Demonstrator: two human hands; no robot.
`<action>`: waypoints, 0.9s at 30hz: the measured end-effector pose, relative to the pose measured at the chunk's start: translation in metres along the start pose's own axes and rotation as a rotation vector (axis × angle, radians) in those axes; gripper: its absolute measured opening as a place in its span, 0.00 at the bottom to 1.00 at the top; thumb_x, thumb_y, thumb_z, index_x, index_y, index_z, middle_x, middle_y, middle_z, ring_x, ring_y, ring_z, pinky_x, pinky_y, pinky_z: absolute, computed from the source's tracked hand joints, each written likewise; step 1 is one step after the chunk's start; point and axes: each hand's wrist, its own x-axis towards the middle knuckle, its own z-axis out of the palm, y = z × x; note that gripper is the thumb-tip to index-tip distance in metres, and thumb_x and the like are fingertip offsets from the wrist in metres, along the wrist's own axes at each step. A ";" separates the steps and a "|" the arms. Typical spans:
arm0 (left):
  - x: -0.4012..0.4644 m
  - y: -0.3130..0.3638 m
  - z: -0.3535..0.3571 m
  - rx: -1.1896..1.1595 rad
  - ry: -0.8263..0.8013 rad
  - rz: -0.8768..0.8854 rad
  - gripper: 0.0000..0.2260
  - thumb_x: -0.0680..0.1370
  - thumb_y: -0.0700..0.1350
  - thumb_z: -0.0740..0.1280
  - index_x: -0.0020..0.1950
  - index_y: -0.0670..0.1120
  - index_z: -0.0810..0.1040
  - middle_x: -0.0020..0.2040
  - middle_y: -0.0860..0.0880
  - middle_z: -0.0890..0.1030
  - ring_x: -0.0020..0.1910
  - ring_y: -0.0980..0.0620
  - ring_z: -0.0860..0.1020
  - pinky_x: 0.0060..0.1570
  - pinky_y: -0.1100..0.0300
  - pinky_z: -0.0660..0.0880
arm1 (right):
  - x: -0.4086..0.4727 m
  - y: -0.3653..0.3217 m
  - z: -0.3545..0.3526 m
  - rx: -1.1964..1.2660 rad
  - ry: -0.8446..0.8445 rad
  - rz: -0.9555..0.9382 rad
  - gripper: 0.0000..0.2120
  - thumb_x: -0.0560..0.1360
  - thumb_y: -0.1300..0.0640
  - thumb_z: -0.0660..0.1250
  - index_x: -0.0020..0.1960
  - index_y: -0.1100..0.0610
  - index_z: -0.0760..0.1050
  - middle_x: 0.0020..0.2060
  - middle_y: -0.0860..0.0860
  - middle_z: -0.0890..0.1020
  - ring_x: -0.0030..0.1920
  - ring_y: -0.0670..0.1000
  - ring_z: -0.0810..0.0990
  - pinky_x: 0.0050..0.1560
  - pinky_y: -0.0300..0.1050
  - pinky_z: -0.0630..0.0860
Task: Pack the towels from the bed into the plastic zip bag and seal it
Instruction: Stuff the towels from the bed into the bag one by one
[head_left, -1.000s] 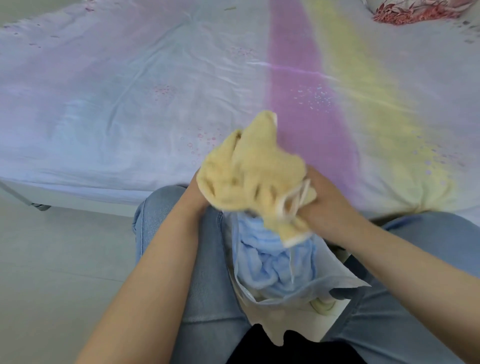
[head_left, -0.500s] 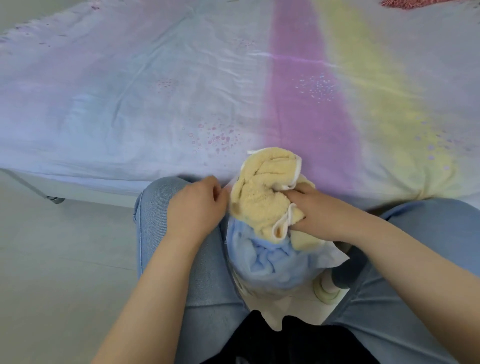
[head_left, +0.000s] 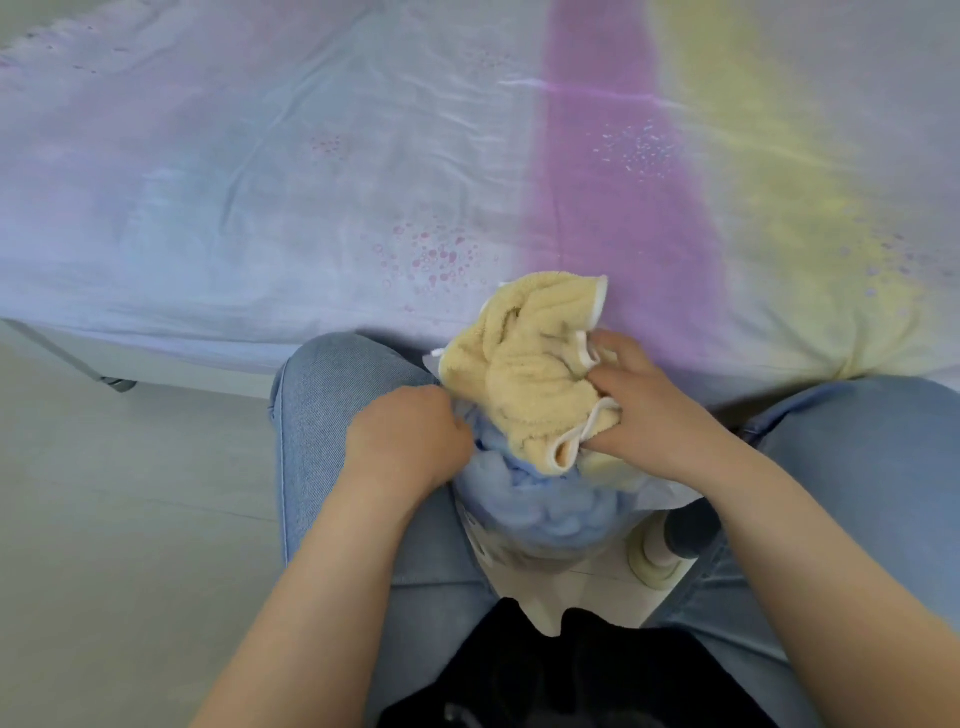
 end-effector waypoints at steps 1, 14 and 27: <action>0.001 -0.007 -0.001 -0.082 0.026 -0.016 0.16 0.78 0.51 0.58 0.31 0.47 0.64 0.35 0.47 0.75 0.35 0.46 0.71 0.34 0.57 0.65 | -0.002 0.001 0.000 -0.099 -0.034 -0.009 0.27 0.67 0.42 0.71 0.64 0.47 0.70 0.70 0.43 0.61 0.70 0.48 0.62 0.64 0.43 0.66; -0.006 -0.016 0.020 -0.802 0.205 0.263 0.18 0.74 0.43 0.65 0.26 0.51 0.63 0.22 0.56 0.63 0.25 0.59 0.61 0.27 0.65 0.60 | 0.005 -0.051 -0.035 -0.172 -0.063 -0.019 0.38 0.62 0.35 0.72 0.68 0.32 0.59 0.69 0.39 0.54 0.69 0.48 0.56 0.59 0.46 0.64; -0.013 -0.017 0.031 -0.666 0.396 0.326 0.14 0.71 0.52 0.59 0.26 0.54 0.61 0.21 0.54 0.64 0.23 0.56 0.63 0.26 0.63 0.61 | 0.034 -0.059 -0.068 -0.437 -0.234 -0.088 0.43 0.62 0.34 0.72 0.71 0.35 0.55 0.66 0.44 0.58 0.52 0.48 0.75 0.44 0.43 0.69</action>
